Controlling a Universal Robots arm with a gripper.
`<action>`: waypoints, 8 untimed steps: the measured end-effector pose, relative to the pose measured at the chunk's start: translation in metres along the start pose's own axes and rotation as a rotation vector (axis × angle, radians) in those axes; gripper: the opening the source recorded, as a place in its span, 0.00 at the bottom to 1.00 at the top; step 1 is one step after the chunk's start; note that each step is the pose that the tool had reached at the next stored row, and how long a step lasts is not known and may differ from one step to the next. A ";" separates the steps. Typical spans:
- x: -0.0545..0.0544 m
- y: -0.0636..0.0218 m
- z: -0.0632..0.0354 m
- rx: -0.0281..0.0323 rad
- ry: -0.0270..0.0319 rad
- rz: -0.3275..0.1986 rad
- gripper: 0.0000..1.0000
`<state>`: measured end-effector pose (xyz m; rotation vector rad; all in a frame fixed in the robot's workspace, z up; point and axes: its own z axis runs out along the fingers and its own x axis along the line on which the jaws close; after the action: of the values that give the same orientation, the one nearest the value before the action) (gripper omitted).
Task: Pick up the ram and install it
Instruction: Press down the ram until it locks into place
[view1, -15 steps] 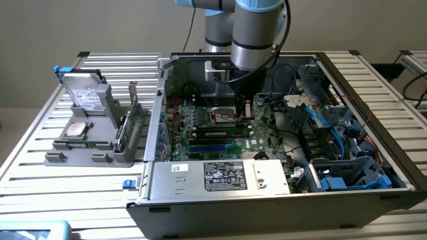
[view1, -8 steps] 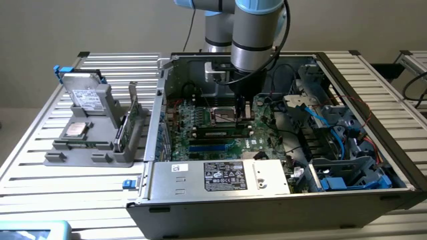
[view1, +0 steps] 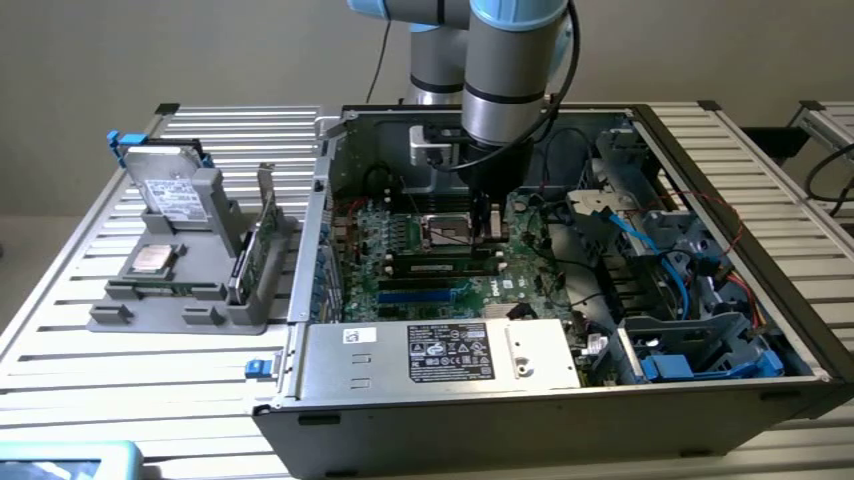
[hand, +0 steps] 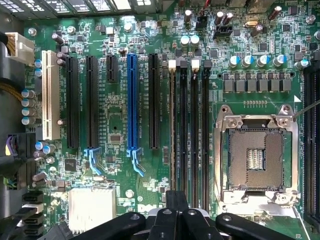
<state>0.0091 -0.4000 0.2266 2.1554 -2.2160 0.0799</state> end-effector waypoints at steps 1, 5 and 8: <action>0.000 0.0000 0.0002 0.0001 0.0000 0.000 0.11; 0.000 0.0001 0.0007 0.0000 -0.0002 0.000 0.11; 0.000 0.0003 0.0003 0.0000 -0.0004 0.000 0.11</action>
<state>0.0088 -0.4000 0.2263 2.1555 -2.2163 0.0795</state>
